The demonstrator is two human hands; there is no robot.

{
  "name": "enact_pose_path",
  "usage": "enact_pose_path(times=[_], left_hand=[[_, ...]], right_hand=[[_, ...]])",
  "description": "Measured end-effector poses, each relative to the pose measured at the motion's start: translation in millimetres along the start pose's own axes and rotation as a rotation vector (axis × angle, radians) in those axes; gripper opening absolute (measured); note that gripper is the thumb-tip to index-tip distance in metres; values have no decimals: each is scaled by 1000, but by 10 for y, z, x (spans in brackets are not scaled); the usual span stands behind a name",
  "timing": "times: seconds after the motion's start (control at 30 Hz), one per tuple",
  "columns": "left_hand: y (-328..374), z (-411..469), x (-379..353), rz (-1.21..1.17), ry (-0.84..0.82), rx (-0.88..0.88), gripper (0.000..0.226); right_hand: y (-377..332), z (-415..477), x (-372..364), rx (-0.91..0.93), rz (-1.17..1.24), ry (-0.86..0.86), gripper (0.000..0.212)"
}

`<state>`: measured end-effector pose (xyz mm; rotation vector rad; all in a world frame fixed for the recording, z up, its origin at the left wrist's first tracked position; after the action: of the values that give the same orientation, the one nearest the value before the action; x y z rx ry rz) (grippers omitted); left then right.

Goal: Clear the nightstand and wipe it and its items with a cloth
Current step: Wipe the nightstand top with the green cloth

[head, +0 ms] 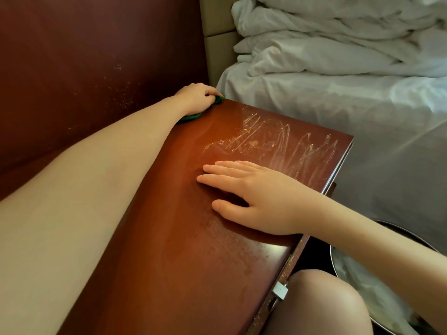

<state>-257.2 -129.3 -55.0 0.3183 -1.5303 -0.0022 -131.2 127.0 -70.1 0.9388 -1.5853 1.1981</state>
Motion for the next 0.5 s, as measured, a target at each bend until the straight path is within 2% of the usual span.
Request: enact_pose_path(times=[0.23,0.5], left_hand=[[-24,69,11,21,-17,7,38],[11,-129,-2,23,-57,-102,36]], right_hand=[[3,5,1,0,12,-3,53],[-1,11,4,-1,-7,-2,53]])
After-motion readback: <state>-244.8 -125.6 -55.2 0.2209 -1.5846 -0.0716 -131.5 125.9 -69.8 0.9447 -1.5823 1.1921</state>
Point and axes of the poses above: each hand's wrist, its own z-axis towards the middle knuckle, its own x-axis out of the back of the hand, y = z × x, the point moved 1 cm from there along z, towards the middle knuckle, and after that the axes turned 8 degrees about -y, right-handed, at the moved point
